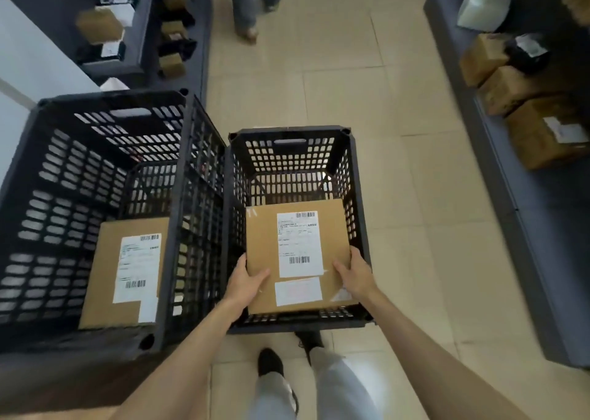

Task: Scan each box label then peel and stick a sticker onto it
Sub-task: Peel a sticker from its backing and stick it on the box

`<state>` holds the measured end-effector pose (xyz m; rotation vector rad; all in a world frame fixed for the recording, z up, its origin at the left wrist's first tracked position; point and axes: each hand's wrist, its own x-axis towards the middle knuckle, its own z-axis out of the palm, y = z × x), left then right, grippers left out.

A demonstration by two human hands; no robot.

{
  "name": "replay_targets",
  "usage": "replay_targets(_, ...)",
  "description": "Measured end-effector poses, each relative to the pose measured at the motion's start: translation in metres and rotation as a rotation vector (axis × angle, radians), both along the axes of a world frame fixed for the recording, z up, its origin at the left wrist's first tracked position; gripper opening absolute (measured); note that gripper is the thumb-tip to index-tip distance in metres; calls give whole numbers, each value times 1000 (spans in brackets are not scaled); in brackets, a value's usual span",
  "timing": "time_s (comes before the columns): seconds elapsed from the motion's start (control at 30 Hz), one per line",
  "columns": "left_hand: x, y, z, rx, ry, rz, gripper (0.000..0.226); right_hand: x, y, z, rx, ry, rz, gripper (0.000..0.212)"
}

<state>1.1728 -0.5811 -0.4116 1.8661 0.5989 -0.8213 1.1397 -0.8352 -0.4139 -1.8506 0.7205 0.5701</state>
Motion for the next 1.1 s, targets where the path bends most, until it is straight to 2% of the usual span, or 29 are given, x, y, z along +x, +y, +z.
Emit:
replay_targets(0.23,5,-6,0,88,10,-25,71,11,2,-14,-115,97,99,32)
replay_targets(0.37,19,-9,31,260,-132,-120,80,35,3,12,-378,44,298,37)
replay_targets(0.47,37,-4,74,324,-285,-238,73,77,8,57,-556,-152,510,31)
replay_targets(0.6,57,14,153,457,-534,-339,60,131,40,148,-569,-510,630,29)
replay_targets(0.77,41,78,247,719,-783,-313,54,152,130,247,-590,-837,870,32)
replay_targets(0.93,-55,177,298,959,-765,-117,56,103,249,302,-596,-1190,1152,37)
replay_targets(1.1,-209,269,322,1113,-609,105,53,-1,365,331,-479,-1353,1462,44)
